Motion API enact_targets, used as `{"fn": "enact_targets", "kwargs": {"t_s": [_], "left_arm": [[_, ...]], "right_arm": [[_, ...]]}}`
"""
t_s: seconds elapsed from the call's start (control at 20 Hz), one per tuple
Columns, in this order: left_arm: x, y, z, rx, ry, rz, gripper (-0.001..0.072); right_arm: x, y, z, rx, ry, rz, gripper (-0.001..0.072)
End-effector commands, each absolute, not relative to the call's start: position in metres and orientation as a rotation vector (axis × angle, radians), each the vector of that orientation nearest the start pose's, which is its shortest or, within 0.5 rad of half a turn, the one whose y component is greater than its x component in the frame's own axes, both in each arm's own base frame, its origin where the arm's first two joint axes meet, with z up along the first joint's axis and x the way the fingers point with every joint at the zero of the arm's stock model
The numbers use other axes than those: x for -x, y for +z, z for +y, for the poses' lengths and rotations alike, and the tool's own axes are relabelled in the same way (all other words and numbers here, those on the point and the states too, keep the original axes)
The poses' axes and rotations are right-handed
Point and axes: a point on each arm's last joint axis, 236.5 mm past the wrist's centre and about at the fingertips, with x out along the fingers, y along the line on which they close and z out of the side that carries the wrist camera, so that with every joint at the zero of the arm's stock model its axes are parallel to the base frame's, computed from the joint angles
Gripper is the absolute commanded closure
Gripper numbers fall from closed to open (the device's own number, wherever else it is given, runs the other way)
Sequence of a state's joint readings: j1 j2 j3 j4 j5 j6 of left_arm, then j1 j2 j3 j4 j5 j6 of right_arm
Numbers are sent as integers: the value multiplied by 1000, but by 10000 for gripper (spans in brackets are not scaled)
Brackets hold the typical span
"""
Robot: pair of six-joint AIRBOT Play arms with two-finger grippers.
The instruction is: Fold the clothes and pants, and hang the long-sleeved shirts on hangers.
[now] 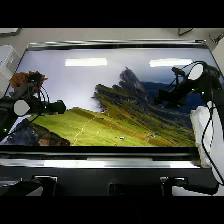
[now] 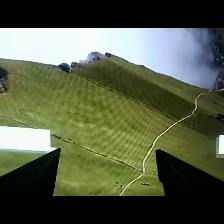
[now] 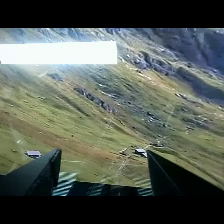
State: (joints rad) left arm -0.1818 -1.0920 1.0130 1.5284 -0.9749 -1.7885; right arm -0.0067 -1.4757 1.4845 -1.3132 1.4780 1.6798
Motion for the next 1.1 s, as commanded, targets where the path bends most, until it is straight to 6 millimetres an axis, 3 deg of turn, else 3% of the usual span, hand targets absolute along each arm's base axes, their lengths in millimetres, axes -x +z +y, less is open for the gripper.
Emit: {"fn": "enact_targets", "kwargs": {"t_s": [0.0, 0.7, 0.85, 1.05], "left_arm": [[-373, 41, -77, 140, -68, 1069, 71], [-374, 41, -77, 140, -69, 1067, 71], [-391, 52, -80, 153, -79, 983, 70], [-414, 71, -87, 210, -92, 860, 71]], "right_arm": [[-392, 34, 58, -300, 108, 1472, 103], [-393, 34, 58, -301, 107, 1467, 103], [-397, 34, 57, -302, 105, 1449, 103], [-424, 39, 56, -312, 96, 1332, 103]]}}
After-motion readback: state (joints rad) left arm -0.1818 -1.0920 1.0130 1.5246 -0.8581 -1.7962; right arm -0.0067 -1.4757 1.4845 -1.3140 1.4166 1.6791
